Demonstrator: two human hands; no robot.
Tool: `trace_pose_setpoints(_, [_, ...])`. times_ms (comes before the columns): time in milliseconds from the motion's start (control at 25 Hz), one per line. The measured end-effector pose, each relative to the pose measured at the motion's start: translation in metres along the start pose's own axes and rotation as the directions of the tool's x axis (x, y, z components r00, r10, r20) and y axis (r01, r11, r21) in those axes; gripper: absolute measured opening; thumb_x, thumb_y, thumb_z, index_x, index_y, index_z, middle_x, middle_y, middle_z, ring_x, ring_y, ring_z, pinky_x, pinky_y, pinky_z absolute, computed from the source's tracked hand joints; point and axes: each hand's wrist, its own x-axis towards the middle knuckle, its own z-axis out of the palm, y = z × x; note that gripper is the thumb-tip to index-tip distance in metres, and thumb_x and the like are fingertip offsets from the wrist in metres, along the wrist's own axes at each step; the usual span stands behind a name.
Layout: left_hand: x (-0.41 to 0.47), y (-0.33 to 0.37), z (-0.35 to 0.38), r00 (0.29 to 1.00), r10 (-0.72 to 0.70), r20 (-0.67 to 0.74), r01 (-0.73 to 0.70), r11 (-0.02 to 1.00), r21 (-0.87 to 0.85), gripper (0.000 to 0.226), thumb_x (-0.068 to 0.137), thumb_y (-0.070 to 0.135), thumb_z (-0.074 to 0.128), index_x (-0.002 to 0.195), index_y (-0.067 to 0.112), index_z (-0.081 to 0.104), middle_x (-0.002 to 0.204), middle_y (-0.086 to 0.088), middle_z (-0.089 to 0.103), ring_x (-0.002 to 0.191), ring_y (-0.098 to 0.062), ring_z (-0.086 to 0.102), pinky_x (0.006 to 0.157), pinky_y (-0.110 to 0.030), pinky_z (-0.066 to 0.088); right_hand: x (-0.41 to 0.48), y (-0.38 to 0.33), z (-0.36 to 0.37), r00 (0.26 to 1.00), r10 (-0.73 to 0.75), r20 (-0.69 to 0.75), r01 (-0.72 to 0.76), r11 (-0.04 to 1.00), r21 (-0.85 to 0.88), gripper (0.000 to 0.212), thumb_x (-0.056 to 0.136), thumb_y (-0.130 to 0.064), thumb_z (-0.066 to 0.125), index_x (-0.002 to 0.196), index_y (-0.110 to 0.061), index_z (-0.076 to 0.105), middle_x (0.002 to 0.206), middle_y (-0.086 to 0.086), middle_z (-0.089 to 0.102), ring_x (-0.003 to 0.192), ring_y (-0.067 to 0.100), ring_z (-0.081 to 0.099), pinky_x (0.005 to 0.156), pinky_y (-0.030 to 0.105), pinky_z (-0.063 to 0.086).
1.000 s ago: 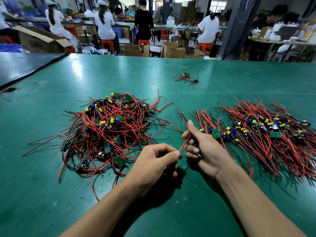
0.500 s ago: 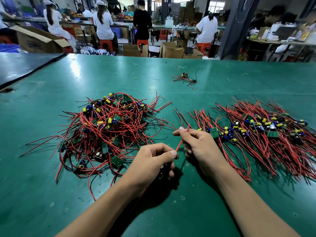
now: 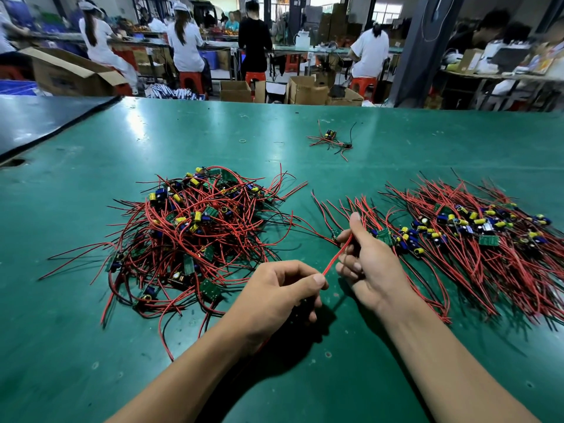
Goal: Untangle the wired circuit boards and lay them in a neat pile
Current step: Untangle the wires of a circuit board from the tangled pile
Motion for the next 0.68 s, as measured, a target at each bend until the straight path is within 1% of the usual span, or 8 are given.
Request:
trace_pose_setpoints(120, [0.002, 0.001, 0.002, 0.995, -0.01, -0.096, 0.007, 1.0, -0.023, 0.012, 0.091, 0.013, 0.064, 0.084, 0.005, 0.069, 0.064, -0.009, 0.064, 0.048, -0.018, 0.055, 0.049, -0.023, 0.046, -0.001, -0.004, -0.004, 0.998, -0.007, 0.062, 0.011, 0.998, -0.066, 0.059, 0.085, -0.063, 0.058, 0.084, -0.005, 0.069, 0.055, -0.005, 0.04, 0.034, 0.004, 0.024, 0.032, 0.017, 0.021])
trace_pose_setpoints(200, [0.004, 0.003, 0.004, 0.983, -0.054, -0.174, 0.034, 0.993, -0.116, 0.016, 0.094, 0.017, 0.061, 0.09, 0.002, 0.068, 0.069, -0.011, 0.065, 0.049, -0.018, 0.056, 0.047, -0.024, 0.047, -0.003, -0.004, -0.005, 0.996, -0.009, 0.089, 0.021, 0.99, -0.139, 0.073, 0.073, -0.073, 0.059, 0.097, -0.005, 0.072, 0.058, -0.006, 0.044, 0.037, 0.005, 0.028, 0.034, 0.019, 0.024])
trace_pose_setpoints(240, [0.006, 0.005, 0.004, 0.976, -0.083, -0.2, 0.046, 0.982, -0.185, 0.022, 0.095, 0.021, 0.059, 0.095, 0.001, 0.067, 0.074, -0.013, 0.067, 0.052, -0.019, 0.059, 0.048, -0.025, 0.049, -0.004, -0.003, -0.004, 0.995, -0.014, 0.099, 0.03, 0.985, -0.168, 0.074, 0.072, -0.073, 0.059, 0.101, -0.006, 0.072, 0.059, -0.006, 0.044, 0.038, 0.006, 0.028, 0.035, 0.019, 0.024])
trace_pose_setpoints(320, [0.009, 0.01, 0.003, 0.966, -0.145, -0.215, 0.066, 0.939, -0.339, 0.037, 0.097, 0.033, 0.053, 0.108, -0.001, 0.062, 0.088, -0.017, 0.072, 0.065, -0.025, 0.067, 0.058, -0.031, 0.057, -0.007, 0.0, -0.004, 0.991, -0.035, 0.128, 0.064, 0.971, -0.232, 0.067, 0.077, -0.068, 0.061, 0.101, -0.007, 0.071, 0.06, -0.006, 0.045, 0.039, 0.007, 0.03, 0.037, 0.019, 0.025])
trace_pose_setpoints(400, [0.011, 0.012, 0.0, 0.963, -0.186, -0.195, 0.089, 0.903, -0.421, 0.051, 0.095, 0.046, 0.047, 0.119, 0.003, 0.057, 0.106, -0.018, 0.072, 0.087, -0.029, 0.072, 0.079, -0.038, 0.06, -0.013, 0.002, -0.002, 0.983, -0.071, 0.169, 0.121, 0.943, -0.309, 0.047, 0.086, -0.055, 0.067, 0.095, -0.009, 0.071, 0.061, -0.005, 0.047, 0.039, 0.008, 0.033, 0.038, 0.017, 0.025])
trace_pose_setpoints(520, [0.012, 0.012, -0.004, 0.972, -0.196, -0.127, 0.119, 0.883, -0.454, 0.07, 0.09, 0.061, 0.038, 0.138, 0.011, 0.047, 0.125, -0.01, 0.066, 0.113, -0.026, 0.065, 0.104, -0.046, 0.046, -0.025, 0.008, 0.002, 0.943, -0.165, 0.288, 0.288, 0.838, -0.464, 0.025, 0.087, -0.037, 0.076, 0.09, -0.013, 0.067, 0.061, -0.006, 0.057, 0.042, 0.004, 0.045, 0.041, 0.018, 0.036])
trace_pose_setpoints(600, [0.013, 0.011, -0.006, 0.979, -0.183, -0.092, 0.114, 0.86, -0.497, 0.079, 0.087, 0.066, 0.038, 0.145, 0.013, 0.04, 0.134, -0.008, 0.06, 0.118, -0.027, 0.062, 0.108, -0.045, 0.041, -0.033, 0.014, 0.006, 0.909, -0.201, 0.366, 0.391, 0.715, -0.579, 0.028, 0.08, -0.032, 0.083, 0.093, -0.016, 0.064, 0.068, -0.007, 0.064, 0.051, 0.001, 0.051, 0.051, 0.016, 0.042])
trace_pose_setpoints(680, [0.013, 0.011, -0.007, 0.985, -0.163, -0.048, 0.111, 0.833, -0.542, 0.083, 0.085, 0.068, 0.038, 0.149, 0.014, 0.035, 0.14, -0.008, 0.055, 0.116, -0.028, 0.063, 0.106, -0.043, 0.042, -0.04, 0.019, 0.009, 0.884, -0.216, 0.416, 0.456, 0.601, -0.657, 0.032, 0.075, -0.025, 0.087, 0.092, -0.021, 0.061, 0.075, -0.007, 0.067, 0.059, 0.002, 0.055, 0.059, 0.018, 0.047])
